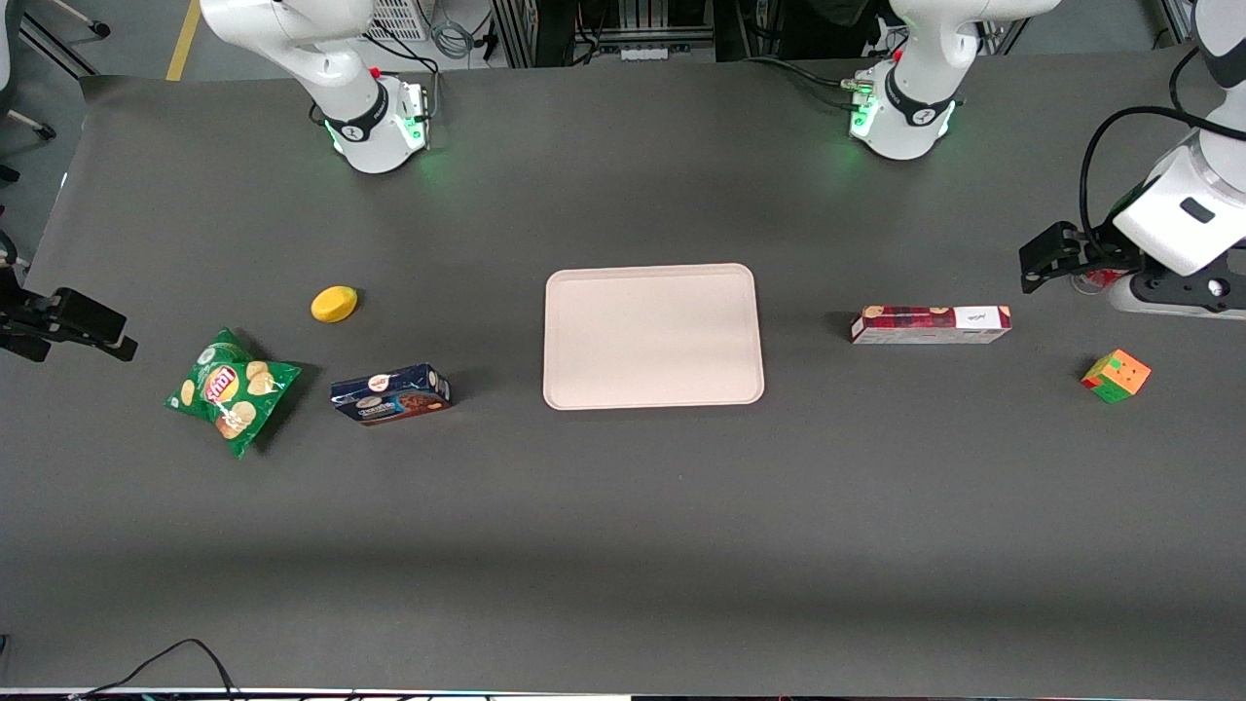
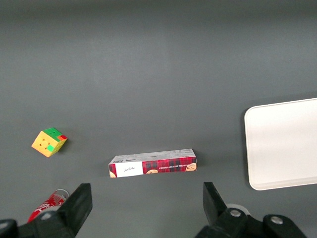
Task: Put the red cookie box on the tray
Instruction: 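Move the left gripper toward the red plaid cookie box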
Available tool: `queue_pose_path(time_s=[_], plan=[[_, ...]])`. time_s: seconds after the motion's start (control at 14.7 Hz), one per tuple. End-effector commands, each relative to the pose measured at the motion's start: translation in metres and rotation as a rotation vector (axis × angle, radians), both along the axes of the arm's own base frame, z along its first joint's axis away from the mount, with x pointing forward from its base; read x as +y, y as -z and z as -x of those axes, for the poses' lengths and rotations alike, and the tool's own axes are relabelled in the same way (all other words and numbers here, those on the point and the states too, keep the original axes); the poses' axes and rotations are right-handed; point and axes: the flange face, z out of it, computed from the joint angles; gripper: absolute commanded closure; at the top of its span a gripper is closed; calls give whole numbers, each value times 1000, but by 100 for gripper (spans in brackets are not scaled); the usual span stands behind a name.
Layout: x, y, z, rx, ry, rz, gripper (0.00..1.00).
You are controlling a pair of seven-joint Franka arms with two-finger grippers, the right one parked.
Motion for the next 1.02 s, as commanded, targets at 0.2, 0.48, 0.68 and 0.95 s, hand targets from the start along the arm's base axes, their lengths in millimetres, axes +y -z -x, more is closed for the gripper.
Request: queue_pose_path(time_s=[0.2,0.48,0.68,0.95], plan=[[0,-4,-3,6,-11,-8,0],[0,-5,-2,3,-14,-7,0],[1,-4,-2,7,-13,-8,0],[2,11,6,91,-9,-19,0]])
